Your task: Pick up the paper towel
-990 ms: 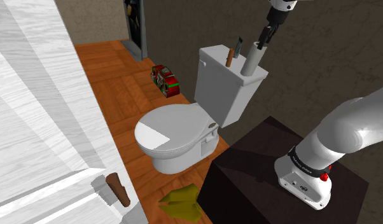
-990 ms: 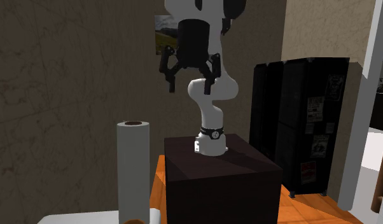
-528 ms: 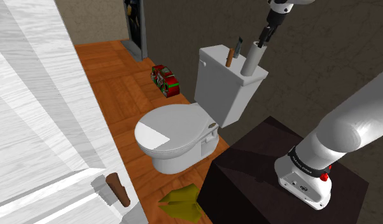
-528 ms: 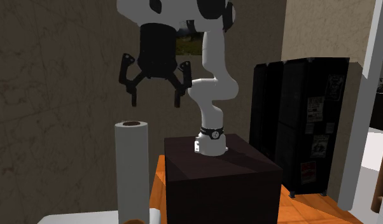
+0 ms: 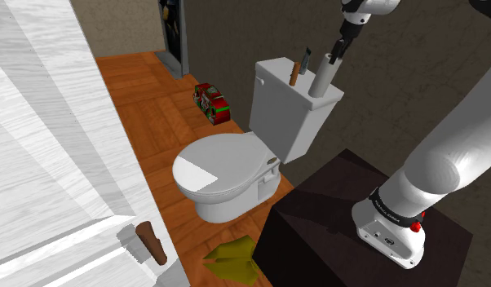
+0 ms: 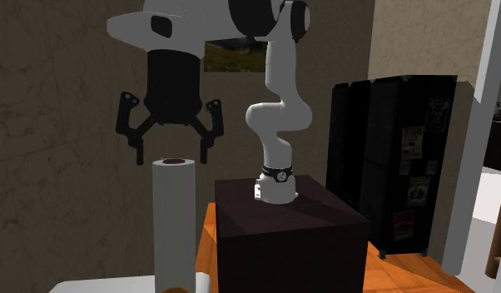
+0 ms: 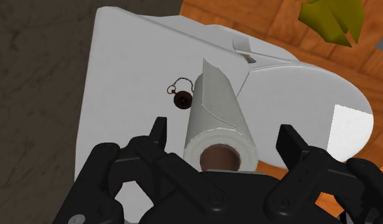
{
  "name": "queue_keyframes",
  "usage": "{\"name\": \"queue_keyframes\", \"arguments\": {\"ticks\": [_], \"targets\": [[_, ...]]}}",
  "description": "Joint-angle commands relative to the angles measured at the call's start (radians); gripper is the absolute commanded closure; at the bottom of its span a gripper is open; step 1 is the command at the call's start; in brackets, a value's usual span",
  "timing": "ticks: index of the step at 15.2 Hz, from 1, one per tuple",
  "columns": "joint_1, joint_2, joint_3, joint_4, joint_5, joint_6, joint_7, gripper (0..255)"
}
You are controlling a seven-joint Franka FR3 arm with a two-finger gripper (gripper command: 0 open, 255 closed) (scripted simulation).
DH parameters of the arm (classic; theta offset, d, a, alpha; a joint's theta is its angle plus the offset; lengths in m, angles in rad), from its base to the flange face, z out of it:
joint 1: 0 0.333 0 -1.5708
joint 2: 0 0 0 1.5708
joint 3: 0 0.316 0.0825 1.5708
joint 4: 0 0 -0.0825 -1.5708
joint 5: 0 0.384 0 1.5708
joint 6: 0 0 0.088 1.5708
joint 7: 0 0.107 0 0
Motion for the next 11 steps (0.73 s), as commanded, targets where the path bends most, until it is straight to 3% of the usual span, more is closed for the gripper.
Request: {"name": "queue_keyframes", "arguments": {"ticks": [1,5,6,11], "targets": [[-0.002,0.011,-0.001,-0.015,0.006,0.026,-0.006,0],[-0.003,0.023,0.000,-0.037,0.013,0.058,-0.010,0],[-0.003,0.023,0.000,-0.037,0.013,0.059,-0.011,255],[-0.003,0.024,0.000,-0.036,0.014,0.058,-0.010,255]]}}
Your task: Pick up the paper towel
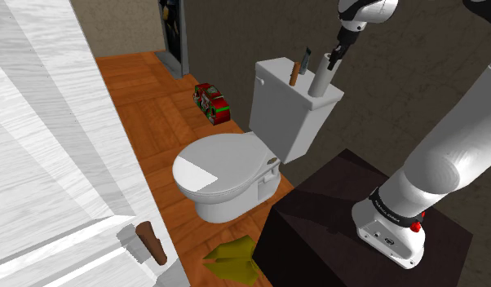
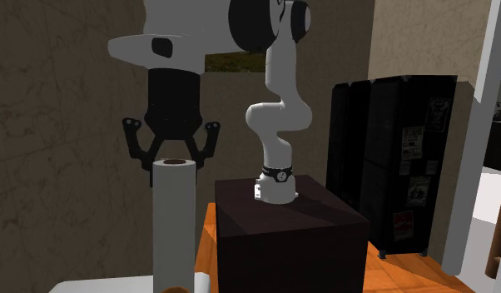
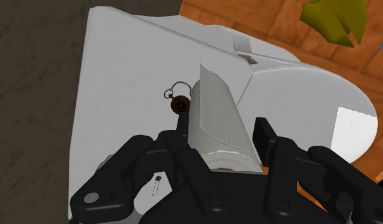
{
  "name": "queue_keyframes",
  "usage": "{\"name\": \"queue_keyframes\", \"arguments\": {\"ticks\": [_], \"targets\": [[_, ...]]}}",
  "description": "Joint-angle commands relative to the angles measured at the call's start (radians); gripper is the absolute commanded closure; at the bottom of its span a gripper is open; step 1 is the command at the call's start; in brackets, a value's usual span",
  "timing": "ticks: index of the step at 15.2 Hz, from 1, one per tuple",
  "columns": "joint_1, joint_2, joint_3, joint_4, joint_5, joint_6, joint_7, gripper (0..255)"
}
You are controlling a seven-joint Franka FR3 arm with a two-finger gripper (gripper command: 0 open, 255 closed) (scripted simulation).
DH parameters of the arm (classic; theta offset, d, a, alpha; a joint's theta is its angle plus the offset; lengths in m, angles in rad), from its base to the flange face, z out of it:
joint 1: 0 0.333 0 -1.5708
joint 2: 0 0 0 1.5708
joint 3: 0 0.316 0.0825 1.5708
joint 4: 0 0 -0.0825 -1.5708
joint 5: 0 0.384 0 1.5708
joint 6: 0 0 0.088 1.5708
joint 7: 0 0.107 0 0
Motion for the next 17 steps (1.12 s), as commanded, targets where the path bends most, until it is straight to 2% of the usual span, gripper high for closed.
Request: {"name": "queue_keyframes", "arguments": {"ticks": [1,4,17], "targets": [[0.000,0.001,0.000,0.000,0.000,0.000,0.000,255],[0.000,-0.001,-0.001,-0.001,-0.001,0.000,0.000,255],[0.003,-0.045,-0.002,0.125,-0.026,-0.167,0.017,255]]}}
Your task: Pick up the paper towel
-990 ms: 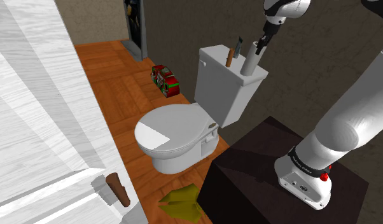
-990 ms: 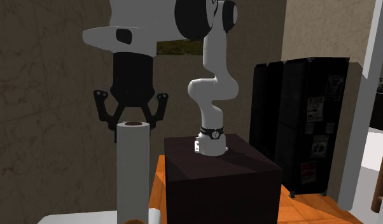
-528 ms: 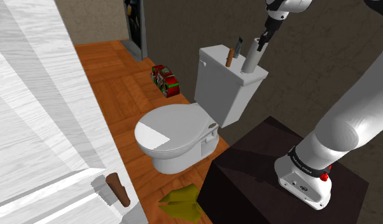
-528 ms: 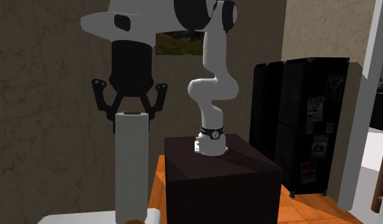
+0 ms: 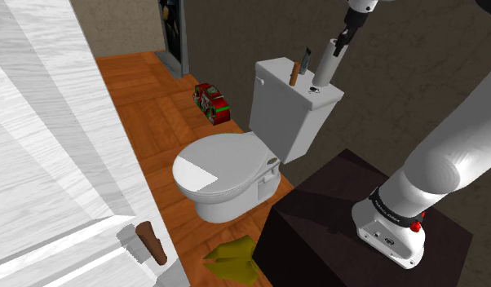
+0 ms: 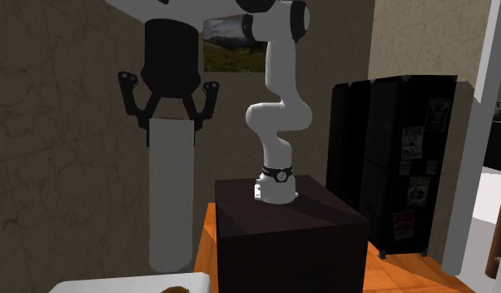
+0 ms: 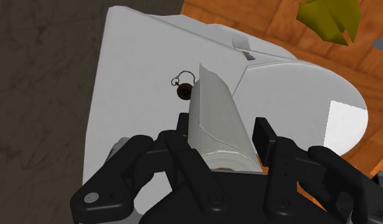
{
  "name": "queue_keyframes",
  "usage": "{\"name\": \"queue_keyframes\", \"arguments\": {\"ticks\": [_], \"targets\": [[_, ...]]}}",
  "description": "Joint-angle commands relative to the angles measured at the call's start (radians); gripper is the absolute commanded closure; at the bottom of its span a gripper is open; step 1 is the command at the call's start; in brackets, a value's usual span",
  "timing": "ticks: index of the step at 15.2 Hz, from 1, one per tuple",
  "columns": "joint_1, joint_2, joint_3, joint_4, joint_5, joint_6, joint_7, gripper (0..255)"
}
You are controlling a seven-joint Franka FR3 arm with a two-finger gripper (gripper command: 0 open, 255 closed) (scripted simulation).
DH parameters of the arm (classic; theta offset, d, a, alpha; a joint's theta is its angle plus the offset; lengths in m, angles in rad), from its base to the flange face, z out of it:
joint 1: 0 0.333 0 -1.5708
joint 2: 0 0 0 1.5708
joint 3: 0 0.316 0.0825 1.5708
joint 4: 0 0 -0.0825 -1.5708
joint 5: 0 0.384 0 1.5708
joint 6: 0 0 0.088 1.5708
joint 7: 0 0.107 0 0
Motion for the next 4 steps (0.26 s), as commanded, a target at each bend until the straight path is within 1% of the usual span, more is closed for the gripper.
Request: {"name": "queue_keyframes", "arguments": {"ticks": [1,4], "targets": [[0.000,0.000,0.000,0.029,0.000,-0.029,0.000,255],[0.000,-0.002,0.000,0.042,-0.001,-0.044,0.001,255]]}}
